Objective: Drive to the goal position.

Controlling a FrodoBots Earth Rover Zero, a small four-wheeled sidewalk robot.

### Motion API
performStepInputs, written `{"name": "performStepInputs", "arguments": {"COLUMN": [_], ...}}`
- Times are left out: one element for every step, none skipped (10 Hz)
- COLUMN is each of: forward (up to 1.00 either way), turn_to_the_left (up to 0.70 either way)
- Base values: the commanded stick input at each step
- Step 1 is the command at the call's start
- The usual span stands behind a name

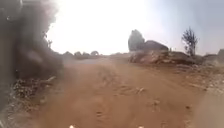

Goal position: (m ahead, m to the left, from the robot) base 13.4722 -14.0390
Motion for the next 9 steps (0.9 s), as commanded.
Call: {"name": "performStepInputs", "arguments": {"forward": [0.70, 0.70, 0.70, 0.70, 0.70, 0.70, 0.70, 0.70, 0.70], "turn_to_the_left": [0.08, 0.14, 0.14, 0.14, 0.14, 0.14, 0.00, 0.00, 0.00]}}
